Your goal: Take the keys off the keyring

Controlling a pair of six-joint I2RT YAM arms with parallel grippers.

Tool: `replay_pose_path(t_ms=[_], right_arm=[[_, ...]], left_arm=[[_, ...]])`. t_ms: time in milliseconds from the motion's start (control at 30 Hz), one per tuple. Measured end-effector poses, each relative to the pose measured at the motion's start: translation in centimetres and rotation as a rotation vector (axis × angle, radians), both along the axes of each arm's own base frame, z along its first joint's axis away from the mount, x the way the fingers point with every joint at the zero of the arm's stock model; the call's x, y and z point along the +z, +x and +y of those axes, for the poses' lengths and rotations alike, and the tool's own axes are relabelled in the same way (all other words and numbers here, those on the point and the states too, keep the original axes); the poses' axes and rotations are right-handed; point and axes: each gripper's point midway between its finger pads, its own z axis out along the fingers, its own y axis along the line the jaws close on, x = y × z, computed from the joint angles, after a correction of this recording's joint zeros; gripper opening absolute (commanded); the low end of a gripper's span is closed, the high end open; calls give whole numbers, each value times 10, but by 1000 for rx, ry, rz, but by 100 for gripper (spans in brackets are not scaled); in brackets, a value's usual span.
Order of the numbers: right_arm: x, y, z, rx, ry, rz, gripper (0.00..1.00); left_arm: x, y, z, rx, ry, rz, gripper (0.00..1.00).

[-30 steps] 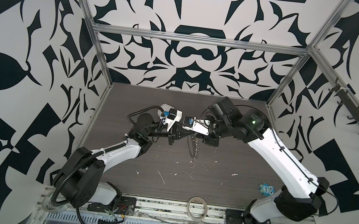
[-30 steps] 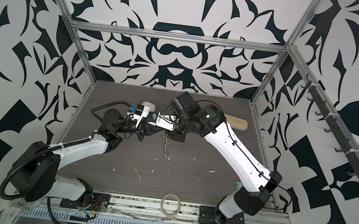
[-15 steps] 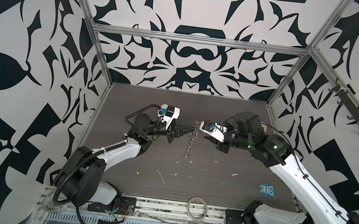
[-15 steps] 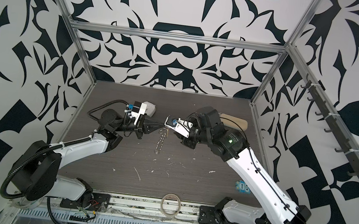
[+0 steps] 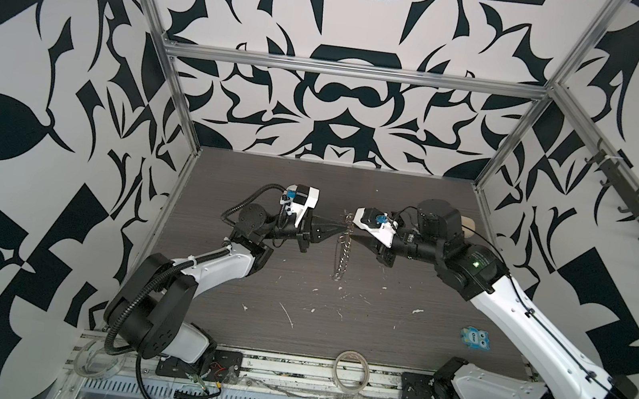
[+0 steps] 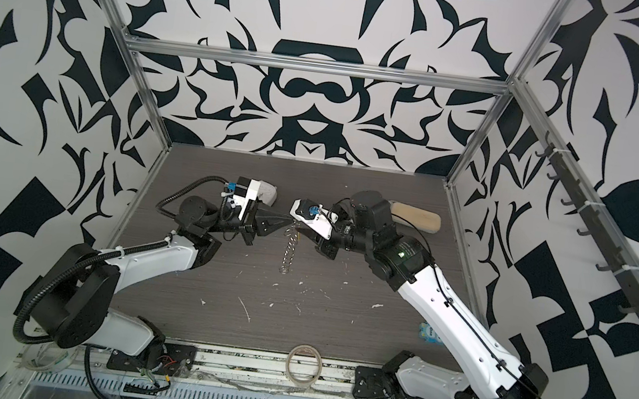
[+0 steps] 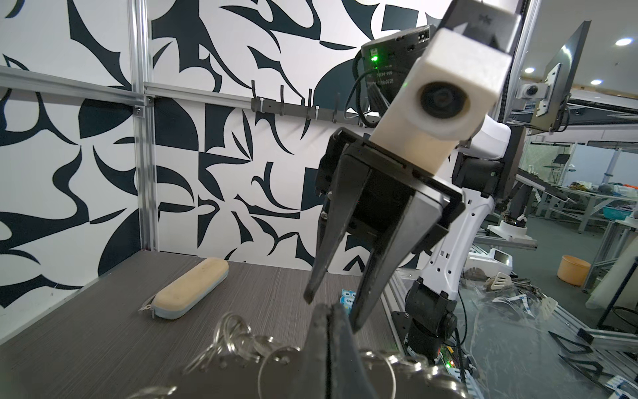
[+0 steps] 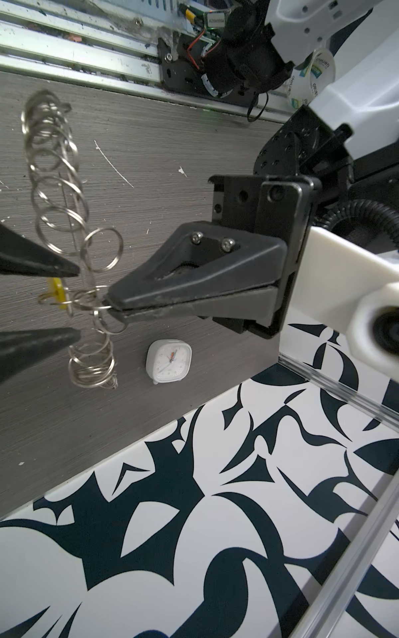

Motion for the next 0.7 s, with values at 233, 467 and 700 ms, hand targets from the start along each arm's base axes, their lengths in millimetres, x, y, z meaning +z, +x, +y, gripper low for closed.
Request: replay_pose_path(t_ms=[233, 467, 700], right_arm=[[-9, 6, 2, -1, -14, 25, 27], [-9, 8, 1, -3, -5, 37, 7], [-10, 6, 1, 3, 3, 57, 0]], left_arm=[[4, -1, 1, -7, -15, 1, 0], [5, -1, 1, -9, -23, 2, 0], [6, 5, 1, 26, -39, -3, 0]])
